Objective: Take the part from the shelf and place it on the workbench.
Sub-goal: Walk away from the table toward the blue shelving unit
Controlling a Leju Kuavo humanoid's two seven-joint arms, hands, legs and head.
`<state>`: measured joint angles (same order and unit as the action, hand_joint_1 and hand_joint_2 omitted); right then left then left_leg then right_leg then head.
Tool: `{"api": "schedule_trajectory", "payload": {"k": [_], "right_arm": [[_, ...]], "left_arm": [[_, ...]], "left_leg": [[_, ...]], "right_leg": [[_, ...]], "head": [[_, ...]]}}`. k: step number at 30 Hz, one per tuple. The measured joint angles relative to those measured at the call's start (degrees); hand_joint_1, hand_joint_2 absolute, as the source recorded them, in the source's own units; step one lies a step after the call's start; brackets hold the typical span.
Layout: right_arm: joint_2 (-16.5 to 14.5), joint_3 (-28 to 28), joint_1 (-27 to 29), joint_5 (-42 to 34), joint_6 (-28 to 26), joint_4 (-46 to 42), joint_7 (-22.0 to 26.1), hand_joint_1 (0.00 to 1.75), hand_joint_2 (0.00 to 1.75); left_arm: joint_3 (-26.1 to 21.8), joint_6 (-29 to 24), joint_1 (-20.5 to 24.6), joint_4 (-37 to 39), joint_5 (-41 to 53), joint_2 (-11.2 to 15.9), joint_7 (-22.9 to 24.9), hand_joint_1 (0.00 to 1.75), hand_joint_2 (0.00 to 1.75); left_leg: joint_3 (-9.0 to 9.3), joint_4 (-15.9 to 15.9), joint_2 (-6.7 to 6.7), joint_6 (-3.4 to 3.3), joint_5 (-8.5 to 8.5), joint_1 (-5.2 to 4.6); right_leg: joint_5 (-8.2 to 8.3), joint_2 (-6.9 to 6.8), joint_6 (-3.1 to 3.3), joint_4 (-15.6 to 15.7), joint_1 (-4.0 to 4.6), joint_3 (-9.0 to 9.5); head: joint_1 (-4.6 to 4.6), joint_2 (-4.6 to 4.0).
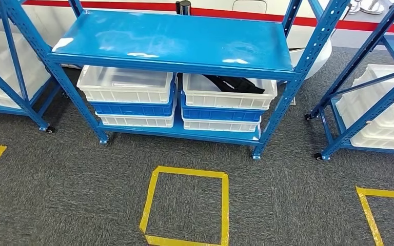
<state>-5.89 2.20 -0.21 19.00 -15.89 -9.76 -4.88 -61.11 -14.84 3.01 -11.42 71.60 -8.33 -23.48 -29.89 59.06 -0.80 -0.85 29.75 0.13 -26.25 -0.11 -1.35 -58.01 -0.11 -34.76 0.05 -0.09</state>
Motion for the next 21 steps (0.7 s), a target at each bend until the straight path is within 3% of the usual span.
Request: {"api": "schedule_trajectory", "payload": {"k": [3,6,8,9,11,13,16,18,19,21], "right_arm": [[0.0,0.0,0.2,0.0,0.0,0.0,0.0,0.0,0.0],[0.1,0.0,0.0,0.0,0.0,0.0,0.0,0.0,0.0],[0.0,0.0,0.0,0.0,0.0,0.0,0.0,0.0,0.0],[0.0,0.0,0.1,0.0,0.0,0.0,0.0,0.0,0.0],[0.0,0.0,0.3,0.0,0.0,0.0,0.0,0.0,0.0],[0.0,0.0,0.1,0.0,0.0,0.0,0.0,0.0,0.0],[0.0,0.0,-0.2,0.0,0.0,0.1,0.0,0.0,0.0],[0.1,0.0,-0.2,0.0,0.0,0.1,0.0,0.0,0.0],[0.1,0.0,-0.2,0.1,0.0,0.1,0.0,0.0,0.0],[0.0,0.0,-0.3,0.1,0.0,0.1,0.0,0.0,0.0]], "left_arm": [[0.0,0.0,0.0,0.0,0.0,0.0,0.0,0.0,0.0],[0.0,0.0,0.1,0.0,0.0,0.0,0.0,0.0,0.0],[0.0,0.0,0.0,0.0,0.0,0.0,0.0,0.0,0.0],[0.0,0.0,-0.1,0.0,0.0,0.1,0.0,0.0,0.0],[0.0,0.0,-0.2,0.0,0.0,0.1,0.0,0.0,0.0],[0.0,0.0,-0.2,0.0,0.0,0.1,0.0,0.0,0.0],[0.0,0.0,-0.1,0.0,0.1,0.1,0.0,0.0,0.0],[0.0,-0.1,-0.2,0.0,0.1,0.1,0.0,0.0,0.0],[0.0,-0.1,-0.2,0.0,0.1,0.1,0.0,0.0,0.0],[0.0,-0.1,-0.1,0.0,0.1,0.1,0.0,0.0,0.0]], "left_leg": [[-0.43,2.6,0.3,0.94,1.04,0.1],[-5.99,12.2,0.49,1.56,4.98,0.34],[-9.15,15.5,0.52,1.91,5.58,0.57],[-9.38,14.3,0.55,2.05,4.19,0.73],[-7.71,7.8,0.6,2.32,-0.97,1.1],[-6.4,2.7,0.61,2.17,-3.67,1.09],[-5.97,1.5,0.56,0.78,-3.54,0.71],[-5.17,1.2,0.41,-0.06,-3.32,0.7],[-4.69,1.0,0.34,-0.44,-3.16,0.72],[-4.0,0.8,0.32,-0.99,-2.59,0.69]], "right_leg": [[0.31,0.12,1.13,0.6,-0.72,2.01],[-0.55,0.15,1.91,0.7,-0.75,3.55],[-1.41,0.3,1.84,0.7,-0.74,4.59],[-1.91,0.4,1.69,0.7,-0.79,5.3],[-3.04,0.55,1.19,0.7,-0.93,6.65],[-3.99,0.6,0.49,0.5,-0.77,7.39],[-4.52,0.64,-0.46,0.6,-0.53,7.72],[-4.79,0.59,-0.82,-1.1,-0.64,7.24],[-5.19,0.55,-0.91,-3.3,-0.69,5.87],[-6.85,0.52,-0.77,-10.3,-0.7,1.14]], "head": [[0.09,0.0],[0.31,0.0],[0.32,0.0],[0.33,0.0],[0.33,0.0],[0.41,0.0],[0.39,0.0],[0.28,0.0],[0.22,0.0],[0.16,0.0]]}}
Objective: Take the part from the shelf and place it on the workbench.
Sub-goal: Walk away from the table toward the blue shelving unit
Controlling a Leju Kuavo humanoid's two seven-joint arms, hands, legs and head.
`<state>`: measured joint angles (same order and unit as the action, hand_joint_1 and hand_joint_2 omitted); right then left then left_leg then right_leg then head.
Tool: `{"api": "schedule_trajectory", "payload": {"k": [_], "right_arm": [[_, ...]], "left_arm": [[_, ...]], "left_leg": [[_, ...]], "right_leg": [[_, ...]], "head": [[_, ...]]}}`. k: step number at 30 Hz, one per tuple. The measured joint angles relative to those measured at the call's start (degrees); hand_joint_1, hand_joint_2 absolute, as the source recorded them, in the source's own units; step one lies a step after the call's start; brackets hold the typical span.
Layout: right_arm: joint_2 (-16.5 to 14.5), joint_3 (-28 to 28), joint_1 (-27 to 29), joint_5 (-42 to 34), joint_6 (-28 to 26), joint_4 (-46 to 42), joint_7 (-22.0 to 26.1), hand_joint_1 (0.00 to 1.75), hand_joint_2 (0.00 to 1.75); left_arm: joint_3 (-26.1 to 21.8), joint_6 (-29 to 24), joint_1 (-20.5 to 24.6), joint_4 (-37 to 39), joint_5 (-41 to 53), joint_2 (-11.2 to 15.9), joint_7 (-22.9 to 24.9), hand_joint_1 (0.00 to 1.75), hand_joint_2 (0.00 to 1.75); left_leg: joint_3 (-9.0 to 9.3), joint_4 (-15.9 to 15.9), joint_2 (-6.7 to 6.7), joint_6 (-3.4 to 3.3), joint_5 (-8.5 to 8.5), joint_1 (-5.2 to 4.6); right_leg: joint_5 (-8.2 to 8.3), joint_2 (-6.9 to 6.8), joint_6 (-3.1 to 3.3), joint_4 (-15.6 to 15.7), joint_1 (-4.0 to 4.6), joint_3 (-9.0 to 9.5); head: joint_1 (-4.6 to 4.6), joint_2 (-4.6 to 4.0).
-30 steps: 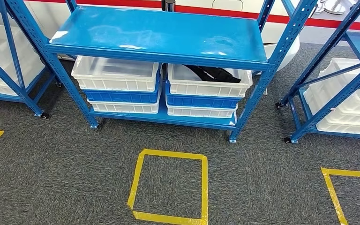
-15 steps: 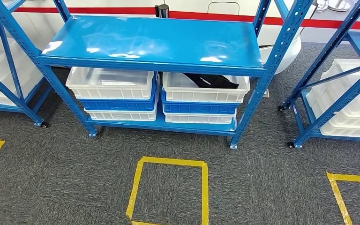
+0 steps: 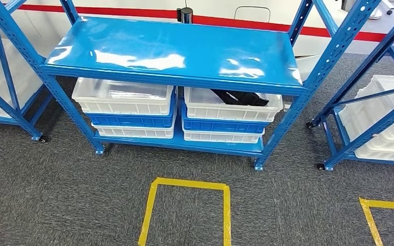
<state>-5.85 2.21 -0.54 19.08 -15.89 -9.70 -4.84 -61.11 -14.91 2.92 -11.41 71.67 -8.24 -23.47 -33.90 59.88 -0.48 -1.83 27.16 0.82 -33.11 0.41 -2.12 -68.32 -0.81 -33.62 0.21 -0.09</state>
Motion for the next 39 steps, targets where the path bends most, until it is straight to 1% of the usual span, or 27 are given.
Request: {"api": "schedule_trajectory", "payload": {"k": [2,3,4,6,8,10,12,13,14,17,18,19,20,22,23,24,25,28,29,30,32,33,34,35,37,38,39], "right_arm": [[0.0,0.0,0.1,0.0,0.0,0.0,0.0,0.0,0.0],[0.0,0.0,0.2,0.0,0.0,0.0,0.0,0.0,0.0],[0.0,0.0,0.3,0.0,0.0,0.0,0.0,0.0,0.0],[0.0,0.0,0.4,0.0,0.0,0.0,0.0,0.0,0.0],[0.1,0.0,0.4,0.0,0.1,0.0,0.3,0.0,0.0],[0.1,0.1,0.3,0.0,0.3,0.0,0.7,0.0,0.0],[0.2,0.2,0.4,0.0,0.4,0.0,1.0,0.0,0.0],[0.2,0.2,0.5,0.0,0.5,0.0,1.1,0.0,0.0],[0.3,0.2,0.5,0.0,0.5,0.0,1.2,0.0,0.0],[0.5,0.3,0.4,0.0,0.5,0.0,1.2,0.0,0.0],[0.5,0.3,0.4,0.0,0.5,0.0,1.2,0.0,0.0],[0.5,0.3,0.5,0.0,0.6,0.0,1.2,0.0,0.0],[0.5,0.3,0.6,0.0,0.6,0.0,1.3,0.0,0.0],[0.4,0.3,0.7,0.0,0.6,0.0,1.3,0.0,0.0],[0.4,0.3,0.6,0.0,0.6,0.0,1.4,0.0,0.0],[0.4,0.3,0.5,0.0,0.6,0.0,1.4,0.0,0.0],[0.4,0.3,0.4,0.0,0.6,0.0,1.4,0.0,0.0],[0.4,0.3,0.4,0.0,0.6,0.0,1.4,0.0,0.0],[0.4,0.3,0.3,0.0,0.6,0.0,1.4,0.0,0.0],[0.5,0.3,0.3,0.0,0.6,0.0,1.4,0.0,0.0],[0.4,0.3,0.1,0.0,0.6,0.0,1.4,0.0,0.0],[0.5,0.3,0.2,0.0,0.6,0.0,1.4,0.0,0.0],[0.5,0.3,0.3,0.0,0.6,0.1,1.4,0.0,0.0],[0.5,0.3,0.4,0.0,0.7,0.1,1.4,0.0,0.0],[0.5,0.3,0.6,0.0,0.7,0.1,1.4,0.0,0.0],[0.5,0.3,0.5,0.0,0.7,0.1,1.4,0.0,0.0],[0.5,0.3,0.4,0.0,0.7,0.1,1.4,0.0,0.0]], "left_arm": [[0.0,0.1,0.1,0.0,0.0,0.0,0.0,0.0,0.0],[0.0,0.1,0.1,0.0,0.0,0.0,0.0,0.0,0.0],[0.0,0.1,0.0,0.0,0.0,0.0,0.0,0.0,0.0],[0.0,0.1,0.0,0.0,0.0,0.0,0.0,0.0,0.0],[0.0,0.2,0.0,0.0,0.0,-0.1,0.0,0.0,0.0],[0.0,0.2,0.1,0.0,0.1,-0.1,0.1,0.0,0.0],[0.0,0.2,0.1,0.0,0.2,-0.2,0.1,0.0,0.0],[0.0,0.2,0.1,0.0,0.2,-0.2,0.0,0.0,0.0],[0.0,0.2,0.2,0.0,0.3,-0.3,0.1,0.0,0.0],[0.0,0.2,0.3,0.0,0.3,-0.3,0.1,0.0,0.0],[0.0,0.2,0.2,0.0,0.3,-0.3,0.1,0.0,0.0],[0.0,0.2,0.1,0.0,0.3,-0.4,0.1,0.0,0.0],[0.0,0.2,0.1,0.0,0.3,-0.4,0.1,0.0,0.0],[0.0,0.3,0.0,0.0,0.3,-0.3,0.1,0.0,0.0],[0.0,0.3,0.0,0.0,0.3,-0.3,0.1,0.0,0.0],[0.0,0.3,0.0,0.0,0.3,-0.2,0.1,0.0,0.0],[0.0,0.3,0.0,0.0,0.3,-0.2,0.1,0.0,0.0],[0.0,0.3,-0.1,0.0,0.3,-0.3,0.1,0.0,0.0],[0.0,0.3,-0.1,0.0,0.2,-0.4,0.1,0.0,0.0],[0.0,0.3,0.0,0.0,0.2,-0.4,0.0,0.0,0.0],[0.0,0.3,0.2,0.0,0.2,-0.5,0.0,0.0,0.0],[0.0,0.3,0.2,0.0,0.2,-0.5,0.0,0.0,0.0],[0.0,0.3,0.2,0.0,0.2,-0.5,0.0,0.0,0.0],[0.0,0.3,0.1,0.0,0.2,-0.5,0.0,0.0,0.0],[0.0,0.3,0.0,0.0,0.2,-0.5,0.0,0.0,0.0],[0.0,0.3,0.0,0.0,0.2,-0.5,0.0,0.0,0.0],[0.0,0.3,0.0,0.0,0.2,-0.5,0.0,0.0,0.0]], "left_leg": [[0.66,0.0,-0.09,-0.16,0.73,-0.05],[1.14,0.0,-0.19,-0.14,1.14,-0.07],[1.73,0.0,-0.3,-0.05,1.59,-0.07],[2.87,0.0,-0.43,0.3,2.53,-0.09],[3.7,-0.2,-0.43,0.93,3.45,-0.24],[4.54,-0.3,-0.38,1.71,3.68,-0.34],[5.17,0.4,-0.19,2.35,3.82,-0.26],[4.8,1.8,-0.05,2.56,4.22,-0.21],[3.58,4.4,0.08,2.71,5.03,-0.16],[-3.08,14.1,0.21,3.09,8.91,-0.11],[-4.6,15.2,0.22,3.13,9.41,-0.12],[-5.28,14.6,0.22,3.07,8.82,-0.13],[-4.99,12.1,0.23,2.86,6.84,-0.15],[-3.32,5.3,0.24,2.09,1.74,-0.37],[-2.63,2.8,0.2,1.71,0.55,-0.58],[-2.29,1.5,0.18,1.34,0.05,-0.8],[-2.17,1.1,0.14,1.0,0.29,-1.0],[-0.34,0.0,0.05,0.1,-0.52,-0.71],[0.33,-0.2,0.04,-0.1,-0.5,-0.53],[0.74,-0.3,0.07,-0.27,-0.39,-0.41],[0.97,-0.4,0.02,-0.49,0.1,-0.36],[1.15,-0.4,-0.04,-0.48,0.41,-0.34],[1.45,-0.4,-0.14,-0.39,0.75,-0.3],[1.88,-0.4,-0.25,-0.24,1.11,-0.23],[2.69,-0.4,-0.4,0.26,1.86,-0.07],[3.12,-0.5,-0.42,0.62,2.26,-0.07],[3.46,-0.6,-0.4,1.05,2.66,-0.09]], "right_leg": [[-1.57,-0.01,0.05,-5.5,0.0,-4.76],[-1.25,-0.01,-0.18,-5.8,0.0,-6.02],[0.19,-0.02,-0.63,-4.0,-0.01,-6.25],[4.96,-0.15,-1.45,3.1,0.01,-4.69],[6.87,-0.47,-0.66,7.9,0.32,-3.13],[6.54,-0.57,0.71,8.9,0.6,-2.47],[7.04,-0.38,1.54,9.5,0.27,-1.02],[6.98,-0.34,2.0,9.6,0.1,-0.13],[6.83,-0.33,2.42,9.7,-0.01,0.65],[5.82,-0.19,3.04,9.7,0.28,1.83],[5.4,-0.09,3.04,9.7,0.38,2.31],[4.96,0.02,2.97,9.7,0.45,2.88],[4.49,0.1,2.89,9.7,0.5,3.55],[3.51,0.21,2.58,9.7,0.66,4.69],[3.04,0.28,2.3,9.7,0.73,4.97],[2.7,0.33,1.96,9.8,0.81,5.15],[2.6,0.39,1.55,9.7,0.91,5.57],[2.11,0.32,0.68,8.3,0.95,6.13],[1.67,0.27,0.5,6.4,0.9,5.13],[0.93,0.21,0.42,3.4,0.79,3.21],[-1.21,0.2,0.29,-3.6,0.49,-1.9],[-1.98,0.19,0.09,-5.7,0.29,-3.97],[-1.82,0.17,-0.36,-5.9,0.1,-5.11],[-0.54,0.14,-1.07,-4.1,-0.11,-5.2],[4.01,-0.09,-2.39,3.2,-0.42,-3.14],[5.28,-0.37,-2.26,6.3,-0.4,-2.16],[5.86,-0.61,-1.73,8.2,-0.23,-1.52]], "head": [[-0.02,0.0],[-0.04,0.0],[-0.06,0.0],[-0.1,0.0],[-0.08,0.0],[-0.1,0.0],[-0.14,-0.01],[-0.05,-0.01],[0.09,-0.01],[0.33,0.0],[0.37,0.0],[0.37,0.0],[0.37,0.0],[0.33,0.0],[0.33,0.0],[0.31,0.0],[0.31,0.0],[0.25,-0.01],[0.1,-0.01],[-0.03,-0.01],[-0.24,-0.01],[-0.25,0.0],[-0.27,0.0],[-0.26,0.0],[-0.3,0.0],[-0.34,0.0],[-0.36,0.0]]}}
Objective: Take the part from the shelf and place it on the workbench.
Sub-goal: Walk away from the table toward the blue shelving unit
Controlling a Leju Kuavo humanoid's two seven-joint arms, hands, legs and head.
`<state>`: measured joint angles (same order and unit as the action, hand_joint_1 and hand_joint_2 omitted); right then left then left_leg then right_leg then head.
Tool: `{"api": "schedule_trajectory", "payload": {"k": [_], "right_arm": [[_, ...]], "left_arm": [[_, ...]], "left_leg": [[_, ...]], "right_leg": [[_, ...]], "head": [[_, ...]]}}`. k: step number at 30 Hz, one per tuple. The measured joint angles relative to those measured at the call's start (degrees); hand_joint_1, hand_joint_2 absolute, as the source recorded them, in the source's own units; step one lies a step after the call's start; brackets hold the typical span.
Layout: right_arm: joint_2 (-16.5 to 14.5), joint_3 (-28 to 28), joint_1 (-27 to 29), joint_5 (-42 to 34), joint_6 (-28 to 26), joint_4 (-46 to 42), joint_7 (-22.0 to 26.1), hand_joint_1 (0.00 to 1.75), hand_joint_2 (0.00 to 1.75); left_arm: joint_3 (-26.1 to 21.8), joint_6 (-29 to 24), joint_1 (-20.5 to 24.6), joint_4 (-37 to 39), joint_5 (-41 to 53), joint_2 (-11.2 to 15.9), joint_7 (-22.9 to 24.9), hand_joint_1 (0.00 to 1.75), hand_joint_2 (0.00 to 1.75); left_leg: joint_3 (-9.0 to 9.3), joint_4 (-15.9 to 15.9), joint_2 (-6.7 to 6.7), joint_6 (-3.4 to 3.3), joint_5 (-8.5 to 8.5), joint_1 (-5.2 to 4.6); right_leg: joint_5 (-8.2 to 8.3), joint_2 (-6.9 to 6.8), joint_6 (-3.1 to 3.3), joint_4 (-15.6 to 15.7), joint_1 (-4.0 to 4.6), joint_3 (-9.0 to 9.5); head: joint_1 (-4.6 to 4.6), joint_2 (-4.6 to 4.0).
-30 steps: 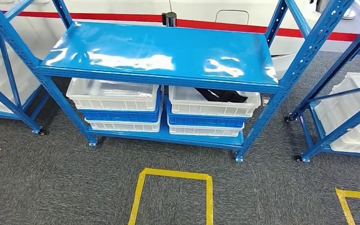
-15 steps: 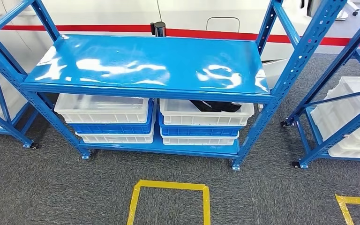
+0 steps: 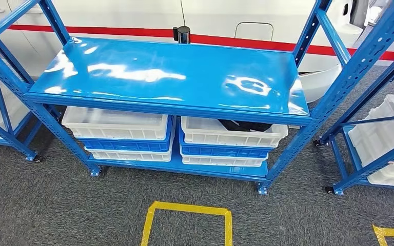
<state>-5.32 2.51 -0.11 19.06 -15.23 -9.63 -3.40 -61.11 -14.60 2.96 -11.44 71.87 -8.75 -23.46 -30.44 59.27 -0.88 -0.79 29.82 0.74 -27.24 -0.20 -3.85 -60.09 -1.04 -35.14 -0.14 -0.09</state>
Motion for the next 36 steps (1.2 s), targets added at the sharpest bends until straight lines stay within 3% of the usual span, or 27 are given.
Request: {"api": "schedule_trajectory", "payload": {"k": [2,5,7,9,10,11,12,14,15,18,20,22,25,26,27,29,30,31,33,36], "right_arm": [[0.0,0.0,-0.1,0.0,0.0,0.0,0.0,0.0,0.0],[0.1,0.0,0.0,0.0,0.0,0.0,0.0,0.0,0.0],[0.1,0.0,0.1,0.0,0.0,0.0,0.0,0.0,0.0],[0.1,0.0,0.1,0.0,0.0,0.0,0.0,0.0,0.0],[0.0,0.0,0.1,0.0,0.0,0.0,0.0,0.0,0.0],[0.0,0.0,0.1,0.0,0.0,0.0,0.0,0.0,0.0],[0.0,0.0,0.2,0.0,0.0,0.0,0.0,0.0,0.0],[0.0,0.0,0.3,0.0,0.0,0.0,0.1,0.0,0.0],[-0.1,0.0,0.2,0.0,0.0,0.0,0.1,0.0,0.0],[-0.2,0.0,0.0,0.0,0.0,0.0,0.3,0.0,0.0],[-0.2,0.0,0.0,0.0,0.1,0.0,0.3,0.0,0.0],[-0.2,0.0,-0.1,0.0,0.1,0.0,0.3,0.0,0.0],[-0.2,0.0,-0.2,0.0,0.1,0.0,0.3,0.0,0.0],[-0.2,0.0,-0.1,0.0,0.1,0.0,0.3,0.0,0.0],[-0.2,0.0,0.0,0.0,0.1,0.0,0.3,0.0,0.0],[-0.2,0.0,0.2,0.0,0.1,0.0,0.3,0.0,0.0],[-0.2,0.0,0.1,0.0,0.1,0.0,0.3,0.0,0.0],[-0.2,0.0,0.0,0.0,0.1,0.1,0.3,0.0,0.0],[-0.2,0.0,-0.1,0.1,0.1,0.1,0.3,0.0,0.0],[-0.2,0.0,0.1,0.1,0.0,0.1,0.3,0.0,0.0]], "left_arm": [[0.0,0.0,0.0,0.0,0.0,0.0,0.0,0.0,0.0],[0.0,0.0,0.0,0.0,0.0,0.0,0.0,0.0,0.0],[0.0,0.0,0.1,0.0,0.0,0.0,0.0,0.0,0.0],[0.0,0.0,0.1,0.0,0.0,0.0,0.0,0.0,0.0],[0.0,0.0,0.0,0.0,0.0,0.0,0.0,0.0,0.0],[0.0,0.0,0.0,0.0,0.0,0.0,0.0,0.0,0.0],[0.0,0.0,-0.1,0.0,0.0,0.0,0.0,0.0,0.0],[0.0,0.0,-0.2,0.0,0.0,0.0,0.0,0.0,0.0],[0.0,0.0,-0.1,0.0,0.0,0.0,0.0,0.0,0.0],[0.0,0.0,-0.1,0.0,0.0,0.0,0.0,0.0,0.0],[0.0,-0.1,-0.2,0.0,0.0,0.0,0.0,0.0,0.0],[0.0,-0.1,-0.1,0.0,0.0,0.0,0.0,0.0,0.0],[0.0,-0.2,0.0,0.0,0.0,0.0,0.0,0.0,0.0],[0.0,-0.2,0.0,0.0,0.0,0.0,0.0,0.0,0.0],[0.0,-0.2,0.0,0.0,0.0,0.0,0.0,0.0,0.0],[0.0,-0.2,-0.1,0.0,0.0,0.0,0.0,0.0,0.0],[0.0,-0.2,-0.1,0.0,0.0,-0.1,0.0,0.0,0.0],[0.0,-0.2,-0.1,0.0,0.0,-0.1,0.0,0.0,0.0],[0.0,-0.2,0.0,0.0,0.0,-0.1,0.0,0.0,0.0],[0.0,-0.1,0.0,0.0,0.0,-0.1,0.0,0.0,0.0]], "left_leg": [[0.9,0.0,0.06,0.93,0.11,-0.08],[0.9,2.0,0.43,1.77,0.95,0.04],[-1.96,7.4,0.62,2.0,3.49,0.09],[-6.37,13.9,0.63,2.28,6.01,0.09],[-7.99,15.4,0.64,2.32,6.42,0.09],[-8.69,14.9,0.65,2.3,5.75,0.09],[-8.49,12.7,0.66,2.15,3.92,0.09],[-6.78,5.9,0.72,1.69,-1.29,0.01],[-6.06,3.5,0.77,1.44,-2.33,-0.08],[-5.16,1.5,0.67,0.36,-1.81,-0.41],[-3.86,1.0,0.58,-0.63,-2.62,-0.27],[-2.74,0.8,0.63,-1.23,-2.7,-0.13],[-2.39,0.8,0.44,-1.45,-2.1,-0.16],[-2.13,0.8,0.3,-1.41,-1.77,-0.16],[-1.72,0.8,0.15,-1.32,-1.4,-0.15],[-0.85,0.8,-0.04,-0.98,-0.58,-0.13],[-0.36,0.8,-0.08,-0.71,-0.16,-0.16],[-0.06,0.7,-0.09,-0.35,0.21,-0.19],[0.79,0.7,-0.08,0.53,0.39,-0.27],[0.99,2.6,0.32,1.4,1.35,-0.22]], "right_leg": [[-0.43,-0.22,1.79,1.0,0.38,0.35],[0.24,-0.01,3.48,1.6,0.07,2.34],[0.2,0.0,4.17,1.6,0.04,3.44],[-0.39,0.08,4.49,1.6,0.21,4.1],[-0.76,0.15,4.53,1.6,0.26,4.53],[-1.2,0.25,4.45,1.6,0.28,5.08],[-1.65,0.33,4.35,1.6,0.27,5.73],[-2.67,0.41,3.98,1.6,0.33,6.87],[-3.15,0.45,3.68,1.6,0.45,7.21],[-3.72,0.55,2.32,1.7,0.77,8.33],[-4.36,0.52,1.71,0.5,0.74,8.82],[-6.57,0.5,1.69,-3.9,0.65,6.5],[-9.78,0.51,1.41,-13.1,0.47,-0.54],[-9.54,0.5,1.01,-13.5,0.37,-1.87],[-8.28,0.5,0.43,-11.9,0.25,-2.24],[-3.34,0.42,-0.61,-5.1,0.09,-0.93],[-1.54,0.28,-0.49,-2.1,0.12,-0.33],[-0.48,0.09,0.03,-0.4,0.33,0.16],[-0.43,-0.08,1.74,0.6,0.76,0.37],[0.12,0.09,3.45,1.2,0.21,2.41]], "head": [[-0.04,0.0],[0.06,-0.01],[0.21,-0.01],[0.27,-0.01],[0.28,0.0],[0.28,0.0],[0.3,0.0],[0.29,0.0],[0.32,0.0],[0.35,0.0],[0.3,0.0],[0.15,0.0],[0.05,0.0],[0.03,0.0],[0.02,0.0],[0.0,0.0],[0.04,0.0],[0.05,0.0],[0.05,0.0],[0.11,0.0]]}}
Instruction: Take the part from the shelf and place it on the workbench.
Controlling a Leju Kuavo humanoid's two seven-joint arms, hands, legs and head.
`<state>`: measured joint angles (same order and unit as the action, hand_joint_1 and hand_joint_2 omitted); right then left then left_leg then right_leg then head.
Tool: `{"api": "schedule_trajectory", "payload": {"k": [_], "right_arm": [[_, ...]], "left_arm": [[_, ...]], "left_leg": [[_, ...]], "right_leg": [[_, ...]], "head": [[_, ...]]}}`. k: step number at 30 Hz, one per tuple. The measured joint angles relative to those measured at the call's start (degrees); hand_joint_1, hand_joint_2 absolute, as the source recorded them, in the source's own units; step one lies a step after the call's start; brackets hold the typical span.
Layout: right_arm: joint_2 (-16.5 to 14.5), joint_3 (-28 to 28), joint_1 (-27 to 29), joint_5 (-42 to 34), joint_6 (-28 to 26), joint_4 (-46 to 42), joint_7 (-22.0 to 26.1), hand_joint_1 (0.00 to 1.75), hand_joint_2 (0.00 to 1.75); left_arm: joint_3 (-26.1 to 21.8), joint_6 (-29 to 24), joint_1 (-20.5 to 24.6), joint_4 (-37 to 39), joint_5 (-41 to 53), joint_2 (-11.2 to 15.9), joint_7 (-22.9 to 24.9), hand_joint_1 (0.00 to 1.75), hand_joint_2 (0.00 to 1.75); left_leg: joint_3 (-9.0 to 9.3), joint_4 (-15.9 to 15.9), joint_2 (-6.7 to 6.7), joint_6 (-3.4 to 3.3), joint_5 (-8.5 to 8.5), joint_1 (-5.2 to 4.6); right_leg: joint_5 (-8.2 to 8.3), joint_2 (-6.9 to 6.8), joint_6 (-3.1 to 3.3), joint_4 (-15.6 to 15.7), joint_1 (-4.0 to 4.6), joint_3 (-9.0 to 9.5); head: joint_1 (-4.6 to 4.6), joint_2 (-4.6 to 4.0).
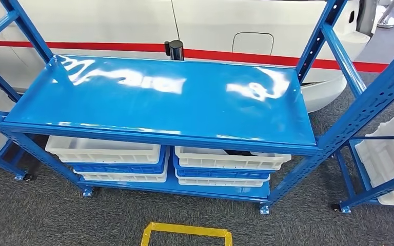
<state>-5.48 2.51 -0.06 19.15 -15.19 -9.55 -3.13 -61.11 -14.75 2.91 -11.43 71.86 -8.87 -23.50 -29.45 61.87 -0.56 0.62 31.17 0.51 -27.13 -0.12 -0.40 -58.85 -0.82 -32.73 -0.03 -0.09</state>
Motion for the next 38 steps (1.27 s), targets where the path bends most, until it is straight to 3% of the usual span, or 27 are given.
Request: {"api": "schedule_trajectory", "payload": {"k": [2,3,5,6,7,9,10,13,16,18,20,21,22,23,25,27,28,29,32,38], "right_arm": [[0.1,0.0,0.0,0.0,0.0,0.0,0.0,0.0,0.0],[0.1,0.0,-0.1,0.0,0.0,0.0,0.0,0.0,0.0],[0.1,0.0,0.0,0.0,0.0,0.0,0.0,0.0,0.0],[0.0,0.0,0.0,0.0,0.0,0.0,0.0,0.0,0.0],[0.0,0.0,0.1,0.0,0.0,0.0,0.0,0.0,0.0],[0.0,0.0,0.3,0.0,0.0,0.0,0.0,0.0,0.0],[0.0,0.0,0.2,0.0,0.0,0.0,0.0,0.0,0.0],[0.0,0.0,-0.1,0.0,0.0,0.0,0.0,0.0,0.0],[0.0,0.0,-0.1,0.2,0.0,0.0,0.0,0.0,0.0],[0.0,0.0,-0.2,0.3,0.0,0.0,0.0,0.0,0.0],[0.0,0.0,-0.3,0.4,0.0,0.0,-0.1,0.0,0.0],[0.0,0.0,-0.3,0.4,-0.1,0.0,-0.1,0.0,0.0],[0.0,0.0,-0.2,0.4,-0.1,0.0,-0.2,0.0,0.0],[0.0,0.0,-0.2,0.4,-0.1,0.0,-0.3,0.0,0.0],[0.1,0.0,-0.1,0.4,-0.2,0.0,-0.4,0.0,0.0],[0.1,0.0,-0.2,0.5,-0.2,0.0,-0.4,0.0,0.0],[0.1,0.0,-0.3,0.6,-0.2,0.0,-0.4,0.0,0.0],[0.1,0.0,-0.4,0.6,-0.3,0.0,-0.4,0.0,0.0],[0.1,0.0,-0.3,0.6,-0.3,0.0,-0.4,0.0,0.0],[0.1,0.0,-0.3,0.7,-0.5,0.0,-0.6,0.0,0.0]], "left_arm": [[0.0,0.0,0.1,0.0,0.0,0.0,0.0,0.0,0.0],[0.0,0.0,0.1,0.0,0.0,0.0,0.0,0.0,0.0],[0.0,0.0,0.0,0.0,0.0,0.0,0.0,0.0,0.0],[0.0,0.0,0.0,0.0,0.0,0.0,0.0,0.0,0.0],[0.0,0.0,-0.1,0.0,0.0,0.0,0.0,0.0,0.0],[0.0,0.0,-0.1,0.0,0.0,0.1,0.0,0.0,0.0],[0.0,0.0,-0.2,0.0,0.0,0.1,0.0,0.0,0.0],[0.0,0.0,-0.1,0.1,0.0,0.0,0.0,0.0,0.0],[0.0,0.0,-0.3,0.1,0.0,0.0,0.0,0.0,0.0],[0.0,-0.2,-0.2,0.0,0.0,0.0,0.0,0.0,0.0],[-0.1,-1.0,0.0,0.0,-0.1,0.0,-0.1,0.0,0.0],[-0.1,-1.6,0.0,0.0,-0.1,0.0,-0.1,0.0,0.0],[-0.1,-2.2,0.0,0.0,-0.1,-0.1,0.1,0.0,0.0],[-0.1,-2.6,0.0,0.0,-0.1,-0.1,0.3,0.0,0.0],[-0.1,-3.2,0.0,0.0,0.0,-0.2,0.8,0.0,0.0],[-0.1,-3.4,0.1,0.0,0.1,-0.3,1.1,0.0,0.0],[-0.1,-3.5,0.2,0.0,0.1,-0.3,1.2,0.0,0.0],[-0.1,-3.5,0.2,0.0,0.1,-0.4,1.2,0.0,0.0],[-0.1,-3.9,0.2,0.0,0.1,-0.4,1.6,0.0,0.0],[-0.1,-4.6,0.4,0.0,0.1,-0.4,2.5,0.0,0.0]], "left_leg": [[-2.59,5.1,0.24,0.34,2.65,0.12],[-4.8,8.5,0.27,0.52,4.1,0.17],[-8.59,12.8,0.28,0.88,5.02,0.3],[-9.38,12.5,0.3,1.03,3.93,0.42],[-9.16,10.3,0.33,1.16,1.79,0.59],[-7.25,3.5,0.39,1.39,-3.36,0.93],[-6.71,1.1,0.42,1.44,-4.51,0.98],[-6.67,-0.2,0.56,0.5,-3.27,0.61],[-5.14,-0.9,0.45,-1.03,-4.19,0.6],[-4.29,-1.5,0.4,-1.45,-4.28,0.68],[-4.1,-1.6,0.26,-1.76,-4.05,0.62],[-3.99,-1.6,0.16,-1.88,-3.84,0.59],[-3.8,-1.6,0.03,-1.93,-3.6,0.58],[-3.51,-1.6,-0.11,-1.88,-3.35,0.59],[-2.87,-1.6,-0.31,-1.6,-2.85,0.63],[-2.55,-1.8,-0.36,-1.03,-2.4,0.49],[-2.52,-1.9,-0.34,-0.72,-2.33,0.39],[-2.5,-2.1,-0.24,-0.94,-2.32,0.26],[-2.2,-2.7,0.2,-2.47,-2.57,0.13],[-1.39,-3.6,0.34,-2.25,-2.51,0.12]], "right_leg": [[-0.17,-0.01,0.68,0.1,-0.18,1.02],[-0.41,0.01,0.89,0.1,-0.15,1.29],[-1.05,0.13,0.94,0.1,-0.14,2.01],[-1.47,0.23,0.8,0.1,-0.2,2.54],[-1.94,0.34,0.59,0.1,-0.3,3.18],[-2.96,0.45,0.01,0.0,-0.42,4.25],[-3.36,0.48,-0.26,0.0,-0.41,4.78],[-4.0,0.49,-1.36,-0.1,-0.12,5.24],[-4.23,0.44,-2.15,-1.6,-0.04,5.52],[-5.4,0.4,-2.05,-6.6,-0.11,2.44],[-7.9,0.4,-1.78,-13.6,-0.09,-2.67],[-8.82,0.4,-1.82,-15.6,-0.1,-4.7],[-8.68,0.4,-2.17,-15.6,-0.13,-5.8],[-7.29,0.39,-2.76,-13.6,-0.15,-5.84],[-2.39,0.3,-3.8,-6.2,-0.17,-4.09],[0.17,0.05,-3.0,-1.4,0.12,-2.82],[0.71,0.01,-2.28,-0.7,0.19,-2.58],[0.93,-0.01,-1.95,-0.4,0.21,-2.4],[2.1,0.16,-2.1,0.0,0.14,-1.95],[1.71,0.23,-1.33,0.0,0.3,-1.53]], "head": [[0.16,0.0],[0.25,0.0],[0.26,0.0],[0.27,0.0],[0.28,0.0],[0.3,0.0],[0.33,0.0],[0.45,0.0],[0.25,-0.01],[0.01,-0.02],[-0.21,-0.02],[-0.25,-0.02],[-0.28,-0.02],[-0.28,-0.02],[-0.32,-0.02],[-0.39,-0.02],[-0.4,-0.02],[-0.39,-0.02],[-0.27,-0.02],[-0.25,-0.02]]}}
